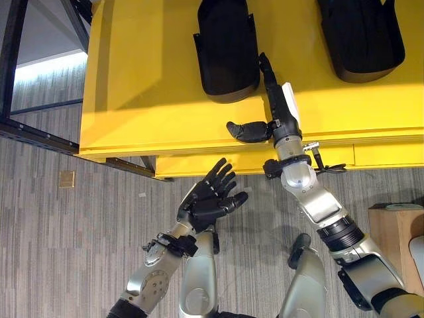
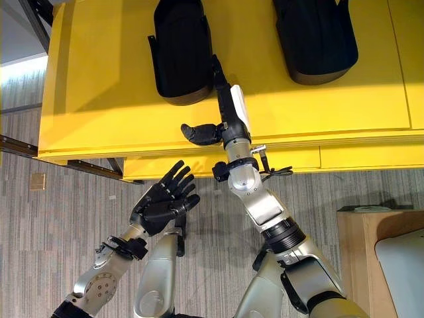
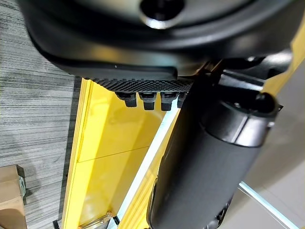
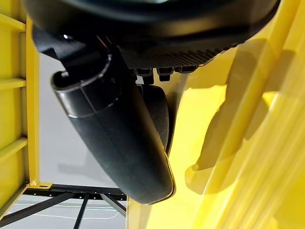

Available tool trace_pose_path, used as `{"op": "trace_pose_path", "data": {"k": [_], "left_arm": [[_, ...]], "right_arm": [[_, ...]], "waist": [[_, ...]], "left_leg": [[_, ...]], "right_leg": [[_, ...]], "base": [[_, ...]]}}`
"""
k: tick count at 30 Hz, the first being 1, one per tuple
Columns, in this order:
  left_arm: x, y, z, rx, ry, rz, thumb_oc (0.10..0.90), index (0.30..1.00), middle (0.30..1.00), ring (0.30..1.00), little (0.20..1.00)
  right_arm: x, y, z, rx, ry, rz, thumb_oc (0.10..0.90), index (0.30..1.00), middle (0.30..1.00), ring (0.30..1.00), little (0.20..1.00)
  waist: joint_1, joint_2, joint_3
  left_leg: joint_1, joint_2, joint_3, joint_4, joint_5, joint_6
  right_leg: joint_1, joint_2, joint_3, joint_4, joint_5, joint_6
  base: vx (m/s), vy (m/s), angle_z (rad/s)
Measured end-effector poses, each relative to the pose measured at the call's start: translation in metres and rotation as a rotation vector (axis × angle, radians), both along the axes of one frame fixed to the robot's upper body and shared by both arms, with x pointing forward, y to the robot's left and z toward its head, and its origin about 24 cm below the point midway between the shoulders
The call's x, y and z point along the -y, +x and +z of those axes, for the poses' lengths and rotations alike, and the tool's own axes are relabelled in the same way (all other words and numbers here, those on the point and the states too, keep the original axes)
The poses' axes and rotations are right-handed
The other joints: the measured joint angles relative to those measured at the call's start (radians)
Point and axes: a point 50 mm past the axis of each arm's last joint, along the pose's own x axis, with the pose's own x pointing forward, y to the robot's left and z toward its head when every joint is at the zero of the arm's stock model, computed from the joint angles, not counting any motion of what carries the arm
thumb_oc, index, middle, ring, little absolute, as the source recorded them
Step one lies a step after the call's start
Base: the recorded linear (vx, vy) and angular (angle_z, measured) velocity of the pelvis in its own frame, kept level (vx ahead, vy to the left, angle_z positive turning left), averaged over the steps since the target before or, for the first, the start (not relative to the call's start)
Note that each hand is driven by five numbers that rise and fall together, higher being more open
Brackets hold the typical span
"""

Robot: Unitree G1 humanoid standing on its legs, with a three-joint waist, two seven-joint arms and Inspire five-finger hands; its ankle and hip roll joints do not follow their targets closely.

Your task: Move parts from the plastic box to the shelf.

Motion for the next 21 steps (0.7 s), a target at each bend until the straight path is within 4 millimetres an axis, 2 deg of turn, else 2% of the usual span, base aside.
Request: {"op": "trace_pose_path", "data": {"k": [7, 12, 17, 21], "left_arm": [[0.001, 0.001, 0.002, 0.010, -0.001, -0.006, 0.900, 1.000, 1.000, 1.000, 1.000], [0.012, 0.001, 0.004, 0.034, -0.005, -0.077, 0.900, 1.000, 1.000, 1.000, 1.000], [0.011, 0.001, 0.005, 0.036, -0.005, -0.073, 0.900, 1.000, 1.000, 1.000, 1.000], [0.011, 0.001, 0.005, 0.037, -0.006, -0.070, 0.900, 1.000, 1.000, 1.000, 1.000]], "right_arm": [[0.000, -0.001, -0.001, 0.015, 0.019, -0.034, 0.900, 1.000, 1.000, 1.000, 1.000], [0.003, -0.004, -0.005, 0.059, 0.075, -0.109, 0.900, 1.000, 1.000, 1.000, 1.000], [0.005, -0.006, -0.005, 0.084, 0.105, -0.152, 0.900, 1.000, 1.000, 1.000, 1.000], [0.015, -0.007, -0.002, 0.121, 0.169, -0.200, 0.900, 1.000, 1.000, 1.000, 1.000]], "waist": [[-0.001, 0.000, 0.000], [-0.003, 0.000, 0.000], [-0.025, 0.000, 0.000], [-0.028, 0.000, 0.000]], "left_leg": [[0.000, 0.000, 0.000, 0.000, 0.000, 0.000], [0.000, 0.000, 0.003, 0.003, -0.002, 0.002], [0.000, 0.000, 0.006, 0.003, -0.003, 0.002], [0.000, 0.000, 0.009, 0.004, -0.006, 0.002]], "right_leg": [[0.000, 0.000, 0.000, -0.001, 0.000, 0.000], [0.001, 0.000, 0.003, -0.004, 0.001, -0.001], [0.000, 0.000, 0.005, -0.007, 0.002, -0.001], [-0.001, 0.000, 0.007, -0.008, 0.002, 0.000]], "base": [[0.00, 0.000, 0.00], [0.00, 0.029, -0.01], [0.00, 0.000, 0.00], [0.00, 0.000, 0.00]]}}
